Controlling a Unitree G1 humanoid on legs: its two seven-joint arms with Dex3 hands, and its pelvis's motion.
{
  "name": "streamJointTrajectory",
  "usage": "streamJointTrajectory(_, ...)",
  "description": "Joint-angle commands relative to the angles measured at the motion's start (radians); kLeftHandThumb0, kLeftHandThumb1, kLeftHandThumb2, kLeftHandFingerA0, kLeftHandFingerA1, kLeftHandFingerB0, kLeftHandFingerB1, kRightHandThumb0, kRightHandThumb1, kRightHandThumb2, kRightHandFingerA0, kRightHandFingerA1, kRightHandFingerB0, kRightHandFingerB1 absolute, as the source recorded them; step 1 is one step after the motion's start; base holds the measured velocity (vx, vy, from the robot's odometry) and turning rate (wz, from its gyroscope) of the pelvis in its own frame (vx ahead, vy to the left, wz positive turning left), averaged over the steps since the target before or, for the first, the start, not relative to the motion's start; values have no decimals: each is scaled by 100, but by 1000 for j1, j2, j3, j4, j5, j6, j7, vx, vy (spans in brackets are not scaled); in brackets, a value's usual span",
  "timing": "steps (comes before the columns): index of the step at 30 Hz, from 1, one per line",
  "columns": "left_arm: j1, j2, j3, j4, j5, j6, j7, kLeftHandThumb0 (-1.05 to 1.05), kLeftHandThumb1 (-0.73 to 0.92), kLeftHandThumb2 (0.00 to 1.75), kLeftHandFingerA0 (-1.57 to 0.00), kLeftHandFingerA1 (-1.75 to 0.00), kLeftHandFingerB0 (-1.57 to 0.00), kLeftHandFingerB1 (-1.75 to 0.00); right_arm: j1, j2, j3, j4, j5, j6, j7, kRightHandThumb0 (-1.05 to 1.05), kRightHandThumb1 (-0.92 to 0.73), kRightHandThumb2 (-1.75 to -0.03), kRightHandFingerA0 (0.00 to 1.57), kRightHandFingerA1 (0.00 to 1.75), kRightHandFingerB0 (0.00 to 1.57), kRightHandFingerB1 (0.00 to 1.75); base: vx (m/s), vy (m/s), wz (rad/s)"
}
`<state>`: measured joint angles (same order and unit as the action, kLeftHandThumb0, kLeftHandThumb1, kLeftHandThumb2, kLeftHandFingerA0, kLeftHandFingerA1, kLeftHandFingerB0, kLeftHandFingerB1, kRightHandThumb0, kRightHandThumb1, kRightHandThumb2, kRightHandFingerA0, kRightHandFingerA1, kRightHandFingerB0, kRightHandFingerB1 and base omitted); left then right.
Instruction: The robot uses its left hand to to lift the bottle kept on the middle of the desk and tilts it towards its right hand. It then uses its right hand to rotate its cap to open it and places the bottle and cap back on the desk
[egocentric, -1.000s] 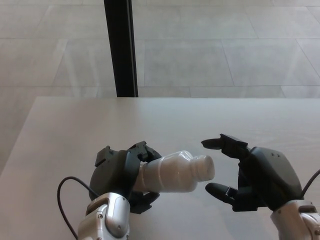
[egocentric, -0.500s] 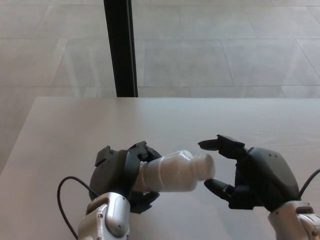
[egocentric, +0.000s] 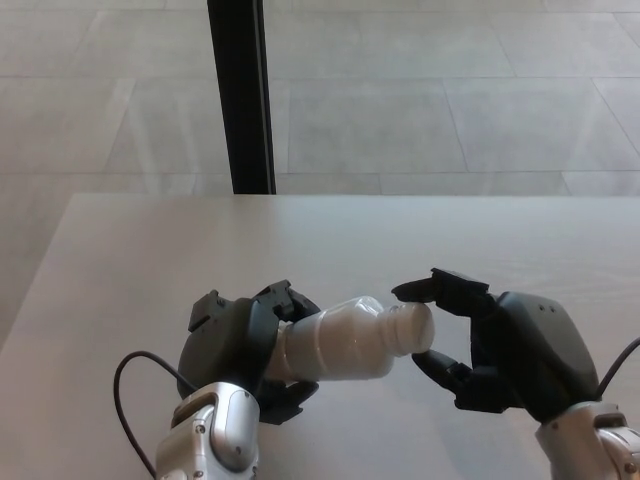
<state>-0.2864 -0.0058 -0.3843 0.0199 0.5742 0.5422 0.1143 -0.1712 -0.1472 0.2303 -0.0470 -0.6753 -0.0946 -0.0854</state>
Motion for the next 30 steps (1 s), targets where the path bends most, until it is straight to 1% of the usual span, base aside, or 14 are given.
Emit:
streamJointTrajectory(1,0,4,2,21,3,0,-4,2,76,78,-73,-175,-72,-131,-9,-1,-1,-2,14,-23,-40,-26,-75,-69,99,174,62,68,0,0,0)
streamJointTrajectory(4,0,8,1,23,1,-2,-8,3,76,77,-75,-175,-69,-141,-7,2,3,-8,12,-27,-45,-28,-75,-68,94,172,68,71,0,0,0)
streamJointTrajectory(8,6,9,4,16,-2,-6,-8,0,76,74,-81,-150,-74,-90,-4,2,9,-23,4,-32,-52,-26,-71,-70,100,175,74,77,0,0,0)
streamJointTrajectory(11,7,8,2,14,0,1,-9,-1,77,74,-81,-160,-76,-101,-1,-1,10,-24,3,-39,-62,-28,-70,-73,94,175,76,81,0,0,0)
streamJointTrajectory(12,8,10,2,14,0,1,-10,0,78,72,-80,-156,-74,-99,-1,-7,10,-25,7,-49,-61,-32,-56,-104,121,133,80,88,0,0,0)
streamJointTrajectory(13,10,10,4,14,-1,2,-10,3,74,81,-74,-166,-70,-105,-1,-8,10,-29,1,-43,-61,-26,-66,-84,98,168,85,92,0,0,0)
streamJointTrajectory(14,10,11,3,16,2,2,-8,2,73,82,-74,-163,-72,-102,1,-8,11,-35,-4,-36,-61,-30,-56,-106,121,131,85,92,0,0,0)
streamJointTrajectory(17,12,20,-3,14,8,0,-10,3,73,83,-76,-161,-74,-99,0,-16,8,-28,3,-53,-66,-29,-56,-107,122,131,86,94,0,0,0)
streamJointTrajectory(18,13,21,-3,13,8,4,-11,3,73,83,-76,-157,-74,-91,3,-19,5,-33,9,-48,-57,-24,-63,-89,102,169,88,98,0,0,0)
streamJointTrajectory(19,18,28,-4,9,9,5,-17,2,72,82,-74,-144,-73,-87,7,-33,-3,-35,11,-49,-49,-30,-54,-106,123,132,86,94,0,0,0)
streamJointTrajectory(21,22,31,-3,7,11,8,-16,1,75,73,-81,-129,-74,-85,14,-53,-14,-36,18,-58,-43,-29,-54,-107,123,131,87,95,0,0,0)
streamJointTrajectory(22,29,42,0,11,12,-2,-14,0,77,68,-76,-147,-73,-104,28,-77,-32,-43,25,-62,-35,-22,-59,-90,102,168,89,95,0,0,0)
streamJointTrajectory(26,53,94,23,23,-5,-49,-21,3,73,84,-73,-175,-69,-144,54,-148,-84,-28,43,-104,-47,-24,-57,-87,102,166,92,89,0,0,0)
streamJointTrajectory(30,78,124,54,15,-25,-70,-34,3,71,98,-77,-175,-69,-148,72,-192,-120,-30,62,-87,-11,-24,-59,-87,100,167,89,92,0,0,0)
